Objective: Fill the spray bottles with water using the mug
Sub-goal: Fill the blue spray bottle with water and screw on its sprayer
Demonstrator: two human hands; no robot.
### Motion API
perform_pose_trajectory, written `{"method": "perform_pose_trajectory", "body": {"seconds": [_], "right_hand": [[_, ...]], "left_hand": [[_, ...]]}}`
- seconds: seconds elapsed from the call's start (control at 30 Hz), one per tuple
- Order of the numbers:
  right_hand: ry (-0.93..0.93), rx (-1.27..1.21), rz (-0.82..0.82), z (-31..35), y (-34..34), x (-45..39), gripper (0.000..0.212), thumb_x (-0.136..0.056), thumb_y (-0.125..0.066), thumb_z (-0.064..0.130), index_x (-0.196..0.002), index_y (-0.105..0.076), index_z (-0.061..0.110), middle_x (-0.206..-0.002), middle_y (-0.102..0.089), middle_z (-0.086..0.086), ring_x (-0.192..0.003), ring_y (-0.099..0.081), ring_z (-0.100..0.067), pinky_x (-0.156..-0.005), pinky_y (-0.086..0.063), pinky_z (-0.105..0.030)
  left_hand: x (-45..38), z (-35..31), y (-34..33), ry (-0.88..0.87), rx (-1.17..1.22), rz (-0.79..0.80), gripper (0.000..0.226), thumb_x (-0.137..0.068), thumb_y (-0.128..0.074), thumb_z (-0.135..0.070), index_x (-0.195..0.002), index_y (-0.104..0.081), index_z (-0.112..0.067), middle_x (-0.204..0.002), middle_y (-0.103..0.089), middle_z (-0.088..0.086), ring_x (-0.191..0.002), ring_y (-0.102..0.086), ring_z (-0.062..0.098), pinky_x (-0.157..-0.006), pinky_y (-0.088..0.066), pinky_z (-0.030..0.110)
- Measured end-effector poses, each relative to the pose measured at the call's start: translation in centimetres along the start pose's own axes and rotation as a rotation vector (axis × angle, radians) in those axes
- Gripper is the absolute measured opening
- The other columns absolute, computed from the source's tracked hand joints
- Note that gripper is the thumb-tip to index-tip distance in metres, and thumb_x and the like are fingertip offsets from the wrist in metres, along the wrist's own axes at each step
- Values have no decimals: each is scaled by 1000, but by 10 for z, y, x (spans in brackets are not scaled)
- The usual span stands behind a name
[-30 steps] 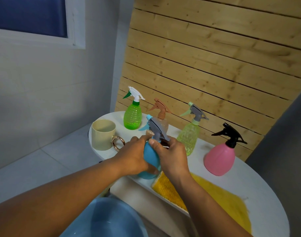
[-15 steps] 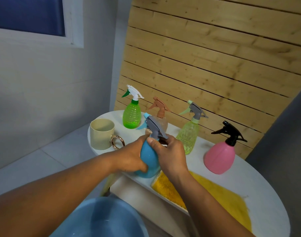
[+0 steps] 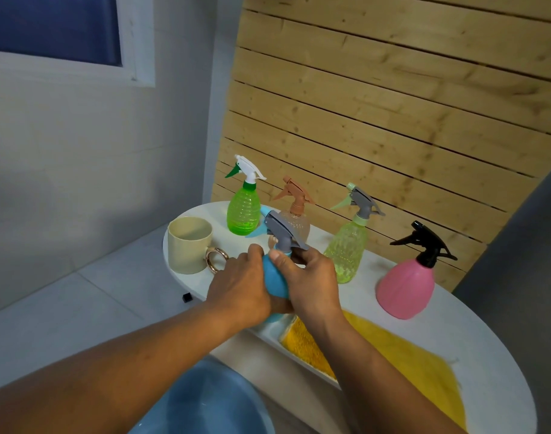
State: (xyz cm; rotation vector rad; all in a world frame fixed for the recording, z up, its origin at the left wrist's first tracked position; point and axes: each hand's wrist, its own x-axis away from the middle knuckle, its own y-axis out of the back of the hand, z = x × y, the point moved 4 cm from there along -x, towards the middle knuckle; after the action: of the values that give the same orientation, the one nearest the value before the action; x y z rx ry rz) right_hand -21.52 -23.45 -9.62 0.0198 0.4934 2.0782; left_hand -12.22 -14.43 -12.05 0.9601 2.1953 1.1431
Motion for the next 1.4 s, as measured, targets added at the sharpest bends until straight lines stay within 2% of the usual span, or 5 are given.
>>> {"method": "perform_pose_trajectory", "body": {"seconds": [0.53, 0.7, 0.93, 1.1, 1.4], "right_hand": [[6, -34, -53, 27, 53, -18, 17, -82, -82, 33, -92, -79, 20, -86, -78, 4, -82, -75, -16, -79, -61, -49], [-4, -14, -92, 39, 122, -26, 7, -88, -79, 27, -88, -77, 20, -83, -78, 5, -78, -75, -15, -79, -63, -47], [-8, 78, -176, 22, 210, -28, 12, -90, -75, 25, -89, -76, 13, -84, -77, -2, -82, -74, -24, -82, -60, -54], [-60, 68, -222, -3, 259, -27, 11, -91, -75, 28, -92, -76, 17, -92, -76, -1, -91, -73, -24, -89, -58, -56], [-71, 69, -268, -43, 317, -29, 11, -93, -72, 22, -91, -73, 11, -88, -74, -9, -84, -71, -27, -79, -58, -46]], "left_hand": [[-7, -38, 4, -113, 372, -55, 102, -52, -99, -58, -134, -43, -34, -118, -62, -14, -106, -64, 14, -83, -58, 38], [-6, -83, -12, -212, 629, 71, 102, -69, -98, -21, -151, -38, -31, -141, -53, -13, -123, -56, 4, -84, -50, 12], [-3, -152, -55, -344, 701, 299, 85, -89, -80, -7, -153, -37, -43, -145, -48, -19, -129, -50, 3, -88, -47, 8], [-2, -194, -85, -360, 682, 507, 87, -96, -61, 12, -150, -26, -46, -119, -44, -38, -92, -52, -33, -75, -48, 0], [2, -236, -132, -396, 635, 641, 89, -100, -61, 4, -164, -16, -38, -165, -34, -13, -153, -34, 11, -120, -31, 27]]}}
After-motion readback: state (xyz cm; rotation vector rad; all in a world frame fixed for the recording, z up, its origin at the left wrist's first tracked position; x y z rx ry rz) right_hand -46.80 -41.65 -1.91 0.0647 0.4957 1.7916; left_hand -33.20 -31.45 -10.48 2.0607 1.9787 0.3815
